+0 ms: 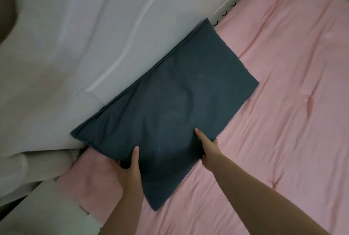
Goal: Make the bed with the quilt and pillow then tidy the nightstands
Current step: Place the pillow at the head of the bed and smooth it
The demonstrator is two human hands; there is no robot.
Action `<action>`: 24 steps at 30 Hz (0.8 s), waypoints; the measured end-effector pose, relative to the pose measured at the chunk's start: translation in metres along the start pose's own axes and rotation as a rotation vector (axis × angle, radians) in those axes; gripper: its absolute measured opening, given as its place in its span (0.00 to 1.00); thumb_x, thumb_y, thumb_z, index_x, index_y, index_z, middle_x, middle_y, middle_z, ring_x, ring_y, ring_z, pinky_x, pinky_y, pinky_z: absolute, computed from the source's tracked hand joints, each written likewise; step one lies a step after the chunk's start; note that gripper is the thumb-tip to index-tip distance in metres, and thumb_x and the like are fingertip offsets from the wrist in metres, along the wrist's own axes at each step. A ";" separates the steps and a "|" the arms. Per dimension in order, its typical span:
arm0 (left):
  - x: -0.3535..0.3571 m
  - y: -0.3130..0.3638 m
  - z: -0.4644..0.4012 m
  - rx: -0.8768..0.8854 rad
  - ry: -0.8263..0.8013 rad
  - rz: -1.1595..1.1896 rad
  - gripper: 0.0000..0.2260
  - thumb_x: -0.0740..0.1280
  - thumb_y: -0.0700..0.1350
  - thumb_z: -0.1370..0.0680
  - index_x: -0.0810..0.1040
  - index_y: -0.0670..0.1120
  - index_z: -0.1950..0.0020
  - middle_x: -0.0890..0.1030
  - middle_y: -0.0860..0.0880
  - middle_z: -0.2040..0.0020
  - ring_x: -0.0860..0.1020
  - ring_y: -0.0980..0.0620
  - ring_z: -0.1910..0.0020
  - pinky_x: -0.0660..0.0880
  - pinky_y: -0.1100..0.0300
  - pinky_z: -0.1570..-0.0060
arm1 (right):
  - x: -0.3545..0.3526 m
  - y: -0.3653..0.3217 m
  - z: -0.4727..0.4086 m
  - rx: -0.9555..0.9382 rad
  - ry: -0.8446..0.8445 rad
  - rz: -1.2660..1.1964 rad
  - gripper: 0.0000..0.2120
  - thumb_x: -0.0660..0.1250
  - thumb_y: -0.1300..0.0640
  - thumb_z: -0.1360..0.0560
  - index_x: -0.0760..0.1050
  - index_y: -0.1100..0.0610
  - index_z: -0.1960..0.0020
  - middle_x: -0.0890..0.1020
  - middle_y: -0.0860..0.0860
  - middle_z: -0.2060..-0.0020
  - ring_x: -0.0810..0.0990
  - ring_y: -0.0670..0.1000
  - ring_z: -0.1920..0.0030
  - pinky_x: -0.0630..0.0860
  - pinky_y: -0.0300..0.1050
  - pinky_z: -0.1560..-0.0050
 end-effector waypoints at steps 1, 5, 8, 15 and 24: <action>0.002 -0.004 -0.004 -0.024 -0.019 0.013 0.47 0.75 0.66 0.37 0.61 0.53 0.24 0.70 0.53 0.28 0.72 0.50 0.33 0.70 0.51 0.33 | 0.001 0.002 -0.006 -0.006 -0.005 -0.051 0.41 0.82 0.45 0.41 0.67 0.48 0.32 0.77 0.45 0.38 0.76 0.53 0.39 0.72 0.53 0.33; 0.011 -0.008 -0.009 -0.091 -0.059 0.038 0.43 0.75 0.67 0.37 0.67 0.51 0.27 0.74 0.57 0.33 0.75 0.53 0.37 0.72 0.54 0.36 | 0.002 -0.005 -0.007 -0.144 0.085 -0.113 0.38 0.83 0.42 0.44 0.76 0.51 0.38 0.83 0.44 0.46 0.81 0.50 0.45 0.77 0.51 0.38; 0.029 -0.020 -0.008 -0.150 -0.111 0.063 0.47 0.73 0.73 0.42 0.66 0.59 0.27 0.73 0.63 0.33 0.74 0.57 0.35 0.71 0.54 0.35 | 0.000 -0.033 0.003 -0.369 0.208 -0.141 0.33 0.81 0.45 0.39 0.76 0.51 0.37 0.82 0.42 0.46 0.81 0.47 0.45 0.76 0.48 0.37; 0.034 -0.033 0.017 -0.107 -0.143 -0.127 0.39 0.70 0.66 0.31 0.65 0.48 0.26 0.70 0.58 0.32 0.70 0.51 0.32 0.66 0.58 0.34 | -0.025 -0.020 -0.003 -0.164 0.164 0.021 0.45 0.79 0.34 0.45 0.70 0.49 0.32 0.79 0.44 0.41 0.77 0.53 0.41 0.74 0.53 0.35; -0.012 0.008 0.054 0.508 0.227 -0.527 0.32 0.76 0.54 0.32 0.69 0.41 0.35 0.74 0.41 0.37 0.73 0.41 0.37 0.72 0.47 0.42 | -0.012 0.015 0.045 -0.911 0.433 0.827 0.38 0.67 0.49 0.24 0.52 0.51 0.21 0.55 0.52 0.21 0.53 0.56 0.22 0.52 0.53 0.23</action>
Point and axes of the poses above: each hand's wrist, its own z-axis away from the middle knuckle, its own x-axis out of the palm, y = z × x, the point moved 5 cm from there along -z, towards the middle knuckle
